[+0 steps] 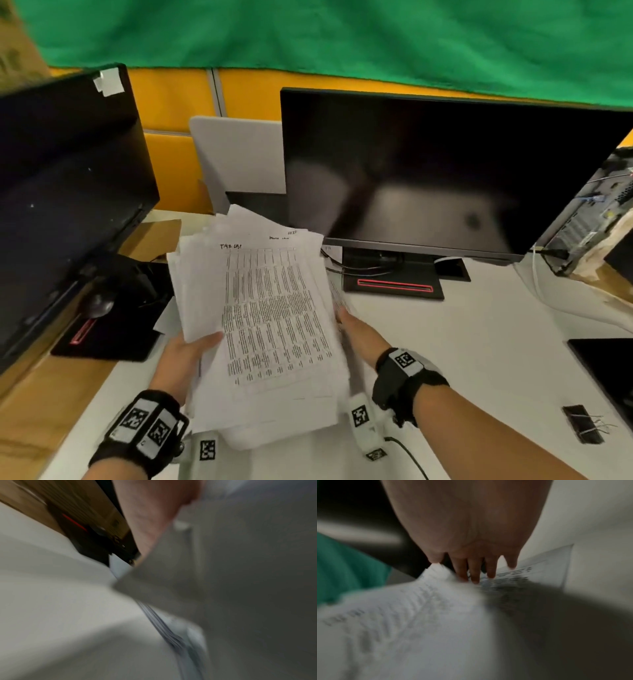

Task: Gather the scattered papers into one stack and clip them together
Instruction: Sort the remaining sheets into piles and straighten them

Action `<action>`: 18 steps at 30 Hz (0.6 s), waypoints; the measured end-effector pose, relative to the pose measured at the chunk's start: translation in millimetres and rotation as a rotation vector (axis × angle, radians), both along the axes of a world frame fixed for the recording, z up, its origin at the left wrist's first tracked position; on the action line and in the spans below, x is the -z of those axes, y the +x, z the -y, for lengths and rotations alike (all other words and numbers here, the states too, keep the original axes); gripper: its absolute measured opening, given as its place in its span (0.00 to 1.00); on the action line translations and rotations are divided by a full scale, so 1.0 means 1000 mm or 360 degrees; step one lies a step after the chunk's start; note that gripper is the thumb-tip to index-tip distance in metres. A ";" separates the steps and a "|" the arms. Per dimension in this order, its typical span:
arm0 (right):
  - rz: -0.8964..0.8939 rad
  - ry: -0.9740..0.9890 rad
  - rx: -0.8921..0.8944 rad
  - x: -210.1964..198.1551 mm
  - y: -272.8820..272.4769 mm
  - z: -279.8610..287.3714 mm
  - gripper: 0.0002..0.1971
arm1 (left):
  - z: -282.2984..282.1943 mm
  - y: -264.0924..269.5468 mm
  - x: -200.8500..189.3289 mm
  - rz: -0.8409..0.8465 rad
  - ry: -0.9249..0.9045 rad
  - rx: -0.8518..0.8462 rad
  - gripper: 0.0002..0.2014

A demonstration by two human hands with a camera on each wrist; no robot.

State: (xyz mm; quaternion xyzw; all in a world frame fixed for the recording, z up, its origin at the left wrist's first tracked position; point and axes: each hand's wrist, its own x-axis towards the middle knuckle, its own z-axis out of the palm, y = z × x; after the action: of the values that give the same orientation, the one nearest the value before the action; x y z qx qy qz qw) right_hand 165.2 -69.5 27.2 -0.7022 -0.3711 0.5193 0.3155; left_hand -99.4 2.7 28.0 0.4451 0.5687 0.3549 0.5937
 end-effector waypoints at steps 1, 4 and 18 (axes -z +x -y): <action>0.0276 -0.0113 -0.0213 0.006 0.001 0.000 0.27 | -0.001 -0.006 0.000 -0.0002 0.0006 -0.0039 0.11; 0.0958 -0.0296 -0.0784 0.027 0.012 0.007 0.25 | -0.004 -0.020 -0.001 -0.0005 0.0036 -0.0145 0.12; 0.1351 -0.0344 -0.0240 0.049 0.057 0.028 0.37 | -0.012 -0.011 0.011 0.0080 -0.0010 -0.0219 0.18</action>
State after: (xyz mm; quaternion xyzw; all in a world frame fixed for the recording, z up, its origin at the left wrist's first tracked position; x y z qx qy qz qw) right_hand 221.8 -97.9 -21.5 -0.8531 -0.4616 0.2423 0.0211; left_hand -110.8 15.1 16.7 0.3942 0.5840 0.4042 0.5833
